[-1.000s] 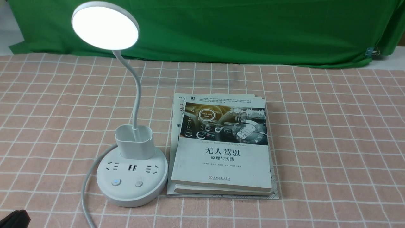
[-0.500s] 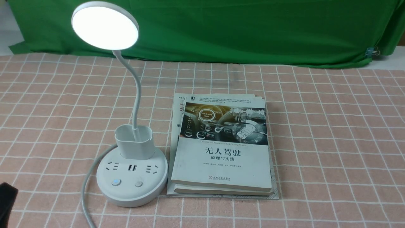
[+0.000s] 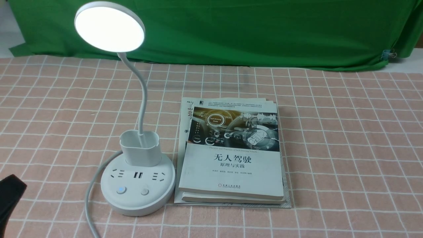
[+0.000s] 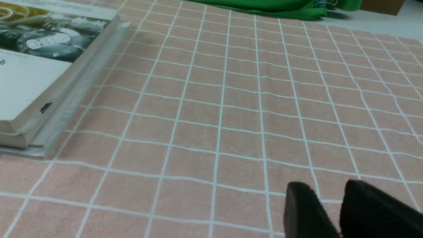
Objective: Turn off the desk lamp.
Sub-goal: Use the left arm to press the button switch on the lamp holder
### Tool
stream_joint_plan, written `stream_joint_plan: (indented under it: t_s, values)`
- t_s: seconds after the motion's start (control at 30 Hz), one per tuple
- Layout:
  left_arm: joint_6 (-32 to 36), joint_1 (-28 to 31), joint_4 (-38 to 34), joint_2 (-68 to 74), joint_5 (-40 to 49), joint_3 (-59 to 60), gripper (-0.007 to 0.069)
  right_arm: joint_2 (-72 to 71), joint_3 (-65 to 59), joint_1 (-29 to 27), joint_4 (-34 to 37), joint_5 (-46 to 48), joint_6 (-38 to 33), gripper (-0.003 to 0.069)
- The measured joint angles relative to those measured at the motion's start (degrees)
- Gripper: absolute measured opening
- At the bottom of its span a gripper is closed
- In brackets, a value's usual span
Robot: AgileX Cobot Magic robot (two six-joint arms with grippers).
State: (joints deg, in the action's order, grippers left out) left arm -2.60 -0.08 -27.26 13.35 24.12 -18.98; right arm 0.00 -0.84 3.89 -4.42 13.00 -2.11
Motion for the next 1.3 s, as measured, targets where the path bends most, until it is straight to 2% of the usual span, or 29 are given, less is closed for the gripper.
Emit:
stream_joint_plan:
  t_s: [0.03,0.13,0.17,0.2,0.3,0.37,0.47,0.6,0.77,0.93,1.3]
  values:
    - [0.0,0.0,0.5,0.7,0.9,0.0,0.0004,0.0,0.0,0.0,0.0,0.0,0.0,0.0240]
    - [5.2,0.0,5.5,14.8,18.0,-11.5,0.0004,0.0,0.0,0.0,0.0,0.0,0.0,0.0240]
    - [5.7,0.0,5.6,15.6,18.0,-12.0,0.0004,0.0,0.0,0.0,0.0,0.0,0.0,0.0240]
    - [7.9,0.0,6.1,20.3,22.9,-14.4,0.0004,0.0,0.0,0.0,0.0,0.0,0.0,0.0240]
    - [11.3,-1.3,6.6,31.5,30.1,-19.7,0.0004,0.0,0.0,0.0,0.0,0.0,0.0,0.0240]
    - [11.7,-2.9,7.0,35.1,30.7,-20.7,0.0004,0.0,0.0,0.0,0.0,0.0,0.0,0.0240]
    - [11.4,-9.5,9.6,44.3,30.2,-22.7,0.0004,0.0,0.0,0.0,0.0,0.0,0.0,0.0240]
    - [7.5,-16.6,14.8,54.7,30.1,-26.0,0.0004,0.0,0.0,0.0,0.0,0.0,0.0,0.0240]
    - [4.2,-22.2,17.1,63.5,29.5,-31.3,0.0004,0.0,0.0,0.0,0.0,0.0,0.0,0.0240]
    - [3.1,-24.2,17.4,69.0,29.5,-36.0,0.0004,0.0,0.0,0.0,0.0,0.0,0.0,0.0240]
    - [2.0,-24.2,18.9,77.6,27.3,-41.0,0.0004,0.0,0.0,0.0,0.0,0.0,0.0,0.0240]
